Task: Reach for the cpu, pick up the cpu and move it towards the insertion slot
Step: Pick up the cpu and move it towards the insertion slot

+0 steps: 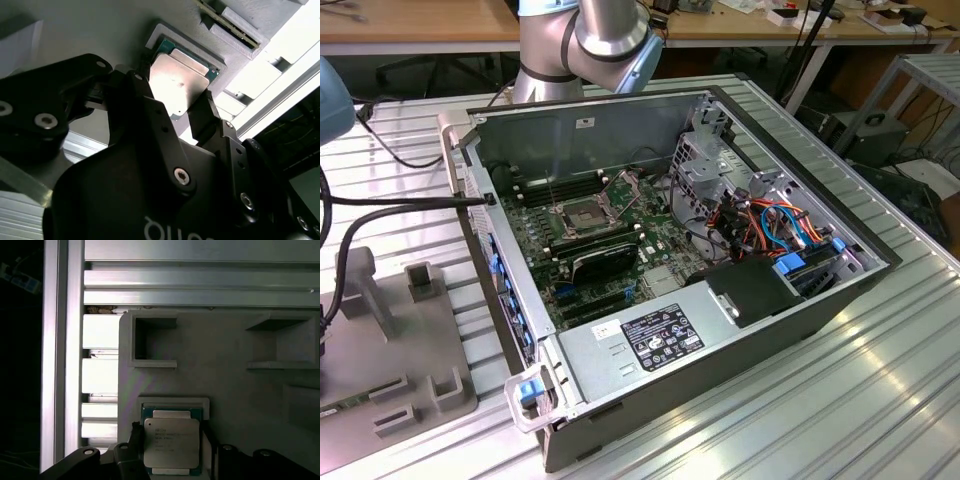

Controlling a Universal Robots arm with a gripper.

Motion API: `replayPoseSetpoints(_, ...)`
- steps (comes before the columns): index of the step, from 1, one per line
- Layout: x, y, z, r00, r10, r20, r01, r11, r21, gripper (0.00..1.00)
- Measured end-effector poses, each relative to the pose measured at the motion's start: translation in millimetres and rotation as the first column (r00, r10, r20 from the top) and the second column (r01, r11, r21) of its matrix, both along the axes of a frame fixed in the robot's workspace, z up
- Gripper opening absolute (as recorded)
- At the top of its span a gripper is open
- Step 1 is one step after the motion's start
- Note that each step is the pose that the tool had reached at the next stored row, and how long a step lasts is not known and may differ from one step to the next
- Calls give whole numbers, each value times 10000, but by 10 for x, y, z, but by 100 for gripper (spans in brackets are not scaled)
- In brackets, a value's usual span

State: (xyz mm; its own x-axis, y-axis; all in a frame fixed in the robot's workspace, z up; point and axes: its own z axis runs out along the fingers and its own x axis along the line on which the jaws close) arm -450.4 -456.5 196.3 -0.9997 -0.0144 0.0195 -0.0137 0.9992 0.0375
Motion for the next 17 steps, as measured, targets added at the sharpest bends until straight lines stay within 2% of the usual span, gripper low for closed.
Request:
replayPoseSetpoints(5, 1, 0, 94, 10000, 0, 2, 0, 10000, -14, 55)
replayPoseSetpoints(9, -1, -1, 108, 10000, 0, -4, 0, 10000, -21, 55)
replayPoseSetpoints(17, 0, 0, 274, 10000, 0, 1, 0, 10000, -17, 55)
